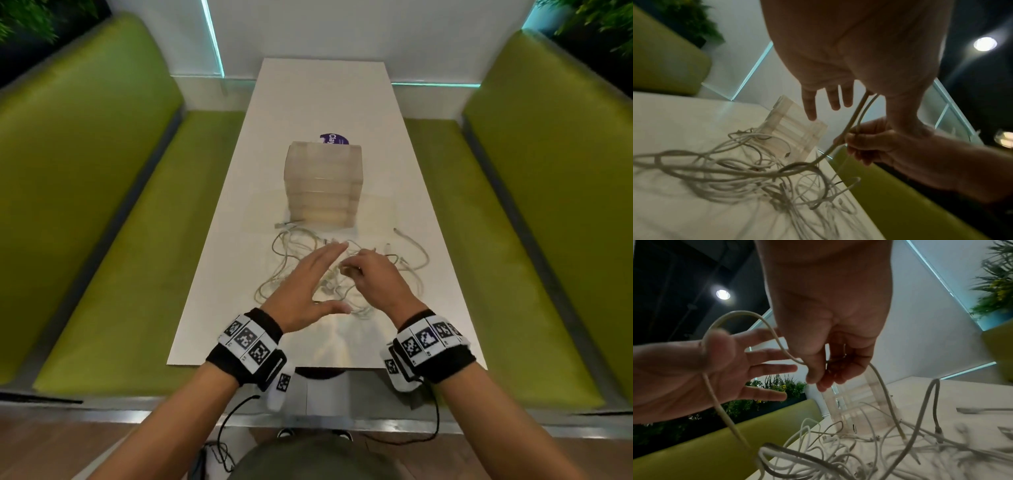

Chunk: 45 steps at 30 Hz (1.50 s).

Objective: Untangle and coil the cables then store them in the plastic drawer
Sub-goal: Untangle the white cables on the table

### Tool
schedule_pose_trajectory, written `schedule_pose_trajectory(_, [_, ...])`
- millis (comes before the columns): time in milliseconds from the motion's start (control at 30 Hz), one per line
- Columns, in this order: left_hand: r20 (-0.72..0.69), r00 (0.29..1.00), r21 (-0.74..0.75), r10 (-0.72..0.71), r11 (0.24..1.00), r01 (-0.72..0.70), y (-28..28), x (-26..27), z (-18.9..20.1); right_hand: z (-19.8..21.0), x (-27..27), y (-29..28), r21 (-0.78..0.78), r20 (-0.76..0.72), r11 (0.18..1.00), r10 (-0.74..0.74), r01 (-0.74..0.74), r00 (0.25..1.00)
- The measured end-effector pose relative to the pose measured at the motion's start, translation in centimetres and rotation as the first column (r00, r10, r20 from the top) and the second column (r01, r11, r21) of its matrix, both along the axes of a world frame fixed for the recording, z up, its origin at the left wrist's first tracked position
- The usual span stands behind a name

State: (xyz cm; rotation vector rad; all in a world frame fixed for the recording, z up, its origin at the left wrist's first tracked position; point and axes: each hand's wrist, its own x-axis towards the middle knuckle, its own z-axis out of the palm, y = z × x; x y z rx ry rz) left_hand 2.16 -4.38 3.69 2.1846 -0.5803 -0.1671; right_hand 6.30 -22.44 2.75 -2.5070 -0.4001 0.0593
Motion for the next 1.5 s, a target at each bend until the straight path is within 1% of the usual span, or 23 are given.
schedule_pose_trajectory(100, [-0.038, 0.999, -0.173, -0.027, 0.985, 0.02, 0.0, 0.0, -0.2, 0.7, -0.8, 0.6, 0.063, -0.04, 0.998, 0.027, -0.025, 0.999])
schedule_pose_trajectory(167, [-0.096, 0.994, -0.312, 0.056, 0.946, -0.083, 0.0, 0.0, -0.2, 1.1, -1.4, 1.1, 0.095, -0.062, 0.994, 0.062, -0.056, 0.996])
schedule_pose_trajectory(233, [-0.146, 0.98, -0.432, 0.133, 0.883, -0.184, 0.2, -0.1, 0.7, 0.4, -1.3, 1.1, 0.066, -0.059, 0.996, 0.056, -0.052, 0.997])
schedule_pose_trajectory(367, [-0.168, 0.972, -0.587, 0.162, 0.776, -0.231, 2.1, -0.2, 2.9, -2.6, 1.1, -1.7, -0.069, -0.205, 0.987, -0.154, 0.142, 0.967])
schedule_pose_trajectory(433, [-0.167, 0.967, -0.616, 0.193, 0.745, -0.255, 3.1, -0.3, 3.5, -3.5, 1.8, -2.8, -0.069, -0.234, 0.984, -0.173, 0.162, 0.957])
schedule_pose_trajectory(567, [-0.248, 0.916, -0.598, 0.316, 0.694, -0.401, 5.2, -0.2, 2.9, -2.2, 1.0, -3.4, 0.167, -0.289, 0.978, -0.072, 0.124, 0.955])
schedule_pose_trajectory(667, [-0.367, 0.875, -0.606, 0.317, 0.631, -0.483, 6.1, -0.7, 2.4, 0.0, -0.8, -2.3, 0.369, -0.294, 0.927, 0.055, 0.061, 0.954])
schedule_pose_trajectory(700, [-0.387, 0.869, -0.586, 0.309, 0.645, -0.491, 6.1, -1.1, 2.4, 0.7, -1.5, -1.8, 0.446, -0.305, 0.894, 0.105, 0.045, 0.947])
schedule_pose_trajectory(767, [-0.404, 0.874, -0.518, 0.268, 0.721, -0.46, 6.3, -1.9, 1.9, 1.9, -2.7, -0.7, 0.589, -0.299, 0.807, 0.169, 0.042, 0.939])
schedule_pose_trajectory(833, [-0.437, 0.879, -0.427, 0.189, 0.817, -0.388, 7.1, -2.8, 0.8, 3.1, -3.4, 0.0, 0.67, -0.263, 0.74, 0.163, 0.059, 0.951])
schedule_pose_trajectory(900, [-0.447, 0.881, -0.374, 0.152, 0.864, -0.338, 7.8, -3.6, -0.1, 4.0, -3.7, 0.0, 0.696, -0.222, 0.715, 0.131, 0.063, 0.966])
schedule_pose_trajectory(933, [-0.441, 0.882, -0.398, 0.165, 0.845, -0.357, 8.2, -4.0, -0.3, 4.3, -3.7, -0.2, 0.694, -0.203, 0.718, 0.121, 0.056, 0.972])
schedule_pose_trajectory(967, [-0.447, 0.876, -0.46, 0.179, 0.794, -0.397, 8.7, -4.2, -0.4, 4.7, -3.7, -0.4, 0.683, -0.185, 0.729, 0.112, 0.046, 0.976])
schedule_pose_trajectory(1033, [-0.504, 0.851, -0.615, 0.145, 0.632, -0.472, 9.8, -4.7, -0.2, 5.4, -3.9, -0.8, 0.663, -0.164, 0.748, 0.108, 0.029, 0.98])
schedule_pose_trajectory(1100, [-0.541, 0.835, -0.706, 0.101, 0.485, -0.516, 11.0, -5.3, 0.5, 6.3, -4.0, -1.3, 0.668, -0.183, 0.744, 0.126, 0.029, 0.975])
schedule_pose_trajectory(1167, [-0.535, 0.829, -0.715, 0.164, 0.434, -0.548, 12.4, -5.9, 1.2, 7.3, -3.8, -1.9, 0.659, -0.218, 0.752, 0.16, 0.024, 0.963])
schedule_pose_trajectory(1200, [-0.516, 0.826, -0.698, 0.225, 0.449, -0.558, 13.0, -6.0, 1.5, 7.8, -3.7, -2.2, 0.642, -0.235, 0.767, 0.189, 0.006, 0.953])
schedule_pose_trajectory(1233, [-0.485, 0.826, -0.664, 0.289, 0.492, -0.562, 13.5, -6.1, 1.7, 8.3, -3.5, -2.5, 0.618, -0.254, 0.786, 0.225, -0.021, 0.941])
schedule_pose_trajectory(1267, [-0.442, 0.83, -0.618, 0.341, 0.554, -0.557, 13.7, -6.1, 2.0, 8.8, -3.4, -2.5, 0.593, -0.28, 0.804, 0.264, -0.05, 0.923])
schedule_pose_trajectory(1333, [-0.344, 0.862, -0.474, 0.372, 0.724, -0.502, 13.0, -6.0, 2.9, 9.8, -3.5, -1.9, 0.542, -0.337, 0.832, 0.344, -0.118, 0.876])
schedule_pose_trajectory(1400, [-0.33, 0.914, -0.292, 0.237, 0.895, -0.338, 11.1, -6.0, 3.5, 10.8, -3.8, -0.2, 0.504, -0.359, 0.841, 0.411, -0.197, 0.838])
schedule_pose_trajectory(1433, [-0.346, 0.926, -0.208, 0.155, 0.949, -0.236, 9.9, -6.0, 3.9, 11.1, -3.9, 0.9, 0.496, -0.361, 0.839, 0.434, -0.225, 0.826])
schedule_pose_trajectory(1500, [-0.348, 0.935, -0.106, 0.068, 0.988, -0.111, 7.5, -6.0, 4.3, 11.3, -4.2, 3.2, 0.493, -0.37, 0.831, 0.469, -0.259, 0.802])
